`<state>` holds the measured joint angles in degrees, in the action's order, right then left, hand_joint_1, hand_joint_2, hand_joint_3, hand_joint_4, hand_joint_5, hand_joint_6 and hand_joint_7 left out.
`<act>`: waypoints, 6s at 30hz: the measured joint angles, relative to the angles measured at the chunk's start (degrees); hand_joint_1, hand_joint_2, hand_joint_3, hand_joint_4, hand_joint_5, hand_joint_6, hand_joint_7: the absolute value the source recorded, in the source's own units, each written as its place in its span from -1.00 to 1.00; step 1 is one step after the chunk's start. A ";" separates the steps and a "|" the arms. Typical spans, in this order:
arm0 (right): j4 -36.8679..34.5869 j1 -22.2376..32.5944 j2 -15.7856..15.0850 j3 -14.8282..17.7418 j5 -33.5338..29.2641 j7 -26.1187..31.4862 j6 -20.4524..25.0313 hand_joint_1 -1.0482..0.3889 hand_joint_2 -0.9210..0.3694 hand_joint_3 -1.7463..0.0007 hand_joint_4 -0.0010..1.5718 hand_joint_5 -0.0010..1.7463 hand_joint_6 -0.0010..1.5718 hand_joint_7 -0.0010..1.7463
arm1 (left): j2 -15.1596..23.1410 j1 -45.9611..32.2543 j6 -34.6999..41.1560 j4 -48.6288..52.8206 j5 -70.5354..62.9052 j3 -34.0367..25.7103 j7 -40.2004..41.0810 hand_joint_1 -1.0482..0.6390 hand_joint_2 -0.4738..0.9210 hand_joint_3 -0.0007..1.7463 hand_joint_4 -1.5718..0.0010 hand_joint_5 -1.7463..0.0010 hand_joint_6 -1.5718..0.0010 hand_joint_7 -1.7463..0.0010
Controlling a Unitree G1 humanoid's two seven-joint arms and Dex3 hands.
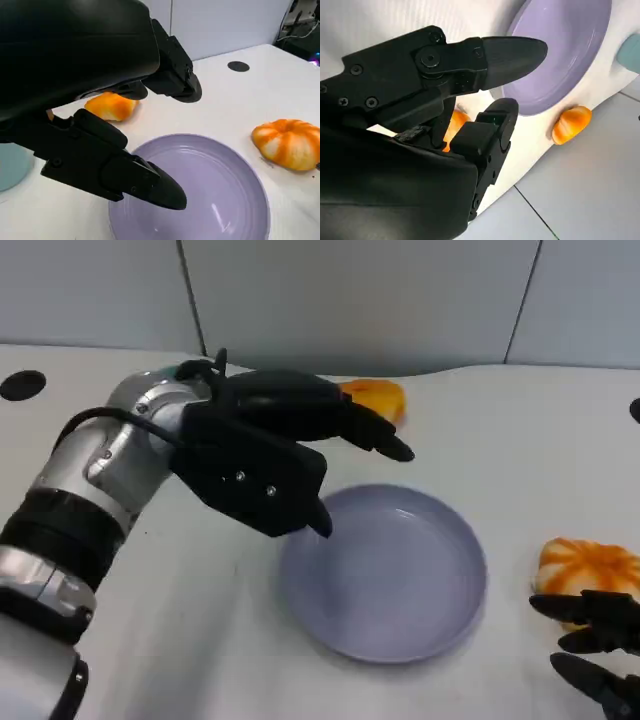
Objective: Grasp the bread from the table and place it into the plate.
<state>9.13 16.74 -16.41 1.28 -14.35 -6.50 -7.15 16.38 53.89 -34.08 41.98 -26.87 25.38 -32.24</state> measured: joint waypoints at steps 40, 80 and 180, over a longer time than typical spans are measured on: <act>0.98 1.13 0.49 -0.42 -0.50 0.54 0.56 0.11 -1.00 0.64 -0.14 -0.13 0.08 -0.98 | -12.72 1.30 29.44 4.82 -16.31 8.25 19.43 -0.54 0.93 -1.00 0.94 0.64 0.75 0.99; -0.01 1.88 0.42 -0.08 -0.88 0.86 -1.19 0.10 -1.00 0.65 -0.15 -0.10 0.09 -0.98 | -15.58 1.79 31.53 14.57 -15.56 7.32 38.17 -0.48 0.92 -1.00 0.88 0.54 0.71 0.99; -3.92 -0.29 -0.09 -0.05 0.22 0.76 -3.42 0.09 -1.00 0.65 -0.19 0.01 0.12 -0.98 | -0.71 -36.90 47.70 -22.46 40.77 -28.66 -3.46 -0.19 0.99 -0.98 0.19 -1.00 0.39 -1.00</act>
<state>5.20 16.45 -16.50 1.23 -14.14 -5.74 -10.57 15.67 16.99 13.62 19.52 13.90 -3.28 -35.70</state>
